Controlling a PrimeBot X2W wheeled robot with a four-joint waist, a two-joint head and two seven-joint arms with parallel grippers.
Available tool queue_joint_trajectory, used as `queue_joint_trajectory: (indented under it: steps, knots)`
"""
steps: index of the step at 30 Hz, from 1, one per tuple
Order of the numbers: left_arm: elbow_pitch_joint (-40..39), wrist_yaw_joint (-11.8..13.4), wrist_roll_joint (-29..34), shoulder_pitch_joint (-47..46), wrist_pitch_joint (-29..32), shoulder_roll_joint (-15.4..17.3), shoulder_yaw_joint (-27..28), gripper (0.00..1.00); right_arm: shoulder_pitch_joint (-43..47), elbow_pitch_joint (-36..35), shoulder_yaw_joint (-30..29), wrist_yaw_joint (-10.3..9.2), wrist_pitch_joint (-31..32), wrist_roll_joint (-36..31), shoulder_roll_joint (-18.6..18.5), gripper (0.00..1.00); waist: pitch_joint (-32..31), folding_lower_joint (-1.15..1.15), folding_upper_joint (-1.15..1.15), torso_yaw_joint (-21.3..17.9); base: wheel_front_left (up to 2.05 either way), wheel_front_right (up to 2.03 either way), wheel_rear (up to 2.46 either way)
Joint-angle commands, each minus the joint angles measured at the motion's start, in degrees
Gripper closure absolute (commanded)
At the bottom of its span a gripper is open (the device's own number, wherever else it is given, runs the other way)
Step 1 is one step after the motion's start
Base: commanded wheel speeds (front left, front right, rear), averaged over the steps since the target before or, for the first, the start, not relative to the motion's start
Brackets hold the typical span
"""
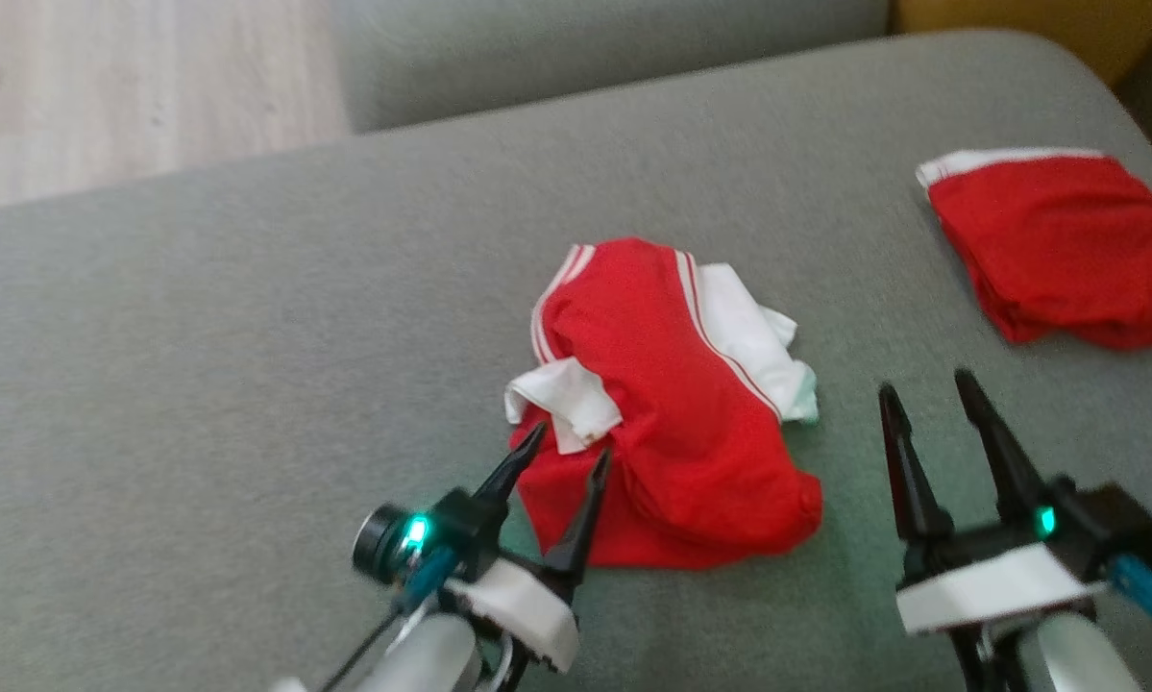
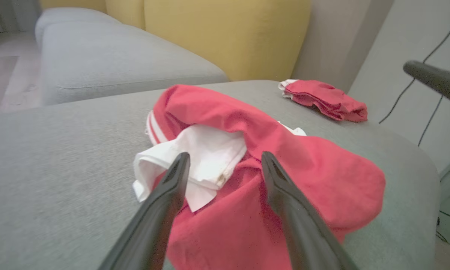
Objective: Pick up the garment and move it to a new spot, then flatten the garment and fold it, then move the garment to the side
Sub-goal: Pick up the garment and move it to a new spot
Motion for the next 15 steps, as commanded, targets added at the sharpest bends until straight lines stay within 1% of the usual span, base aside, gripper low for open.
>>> queue_joint_trajectory:
  steps: [1, 3, 5, 8, 11, 15]
  knots:
    - [-2.8, 2.0, -0.3, 0.7, -1.0, 0.0, 2.6, 0.0, 1.0, -1.2, 0.4, -0.04, 0.0, -0.4, 0.1, 0.0, -3.0, -0.01, 0.0, 2.4, 0.0, 0.0, 0.0]
    - [-5.0, 4.7, -0.2, 3.2, -1.3, 0.0, 4.4, 0.0, 2.5, -0.8, -0.5, -0.04, 0.0, -0.5, 0.4, 0.0, -5.0, -0.01, 0.0, 4.1, 0.0, 0.0, 0.0]
    - [-9.2, 7.0, 0.7, 5.8, -1.4, 0.5, 7.3, 0.0, 3.9, -0.5, -1.5, -0.04, 0.0, -0.5, 0.8, 0.0, -6.5, -0.01, 0.0, 5.8, 0.0, 0.0, 0.0]
    - [-15.4, 9.7, 2.5, 10.2, -1.4, 1.6, 12.0, 0.0, 5.3, 0.0, -2.4, -0.04, 0.0, -0.7, 1.3, 0.0, -8.1, -0.01, 0.0, 7.9, 0.0, 0.0, 0.0]
    - [-20.6, 11.5, 4.3, 14.5, -1.4, 2.3, 16.7, 0.0, 6.5, 0.7, -3.5, -0.04, 0.0, -1.0, 1.7, 0.0, -9.5, -0.01, 0.0, 9.7, 0.0, 0.0, 0.0]
    - [-25.8, 12.1, 6.4, 19.8, -1.4, 2.3, 21.5, 0.0, 7.9, 1.3, -4.5, -0.04, 0.0, -1.6, 2.2, 0.0, -10.8, -0.01, 0.0, 11.3, 0.0, 0.0, 0.0]
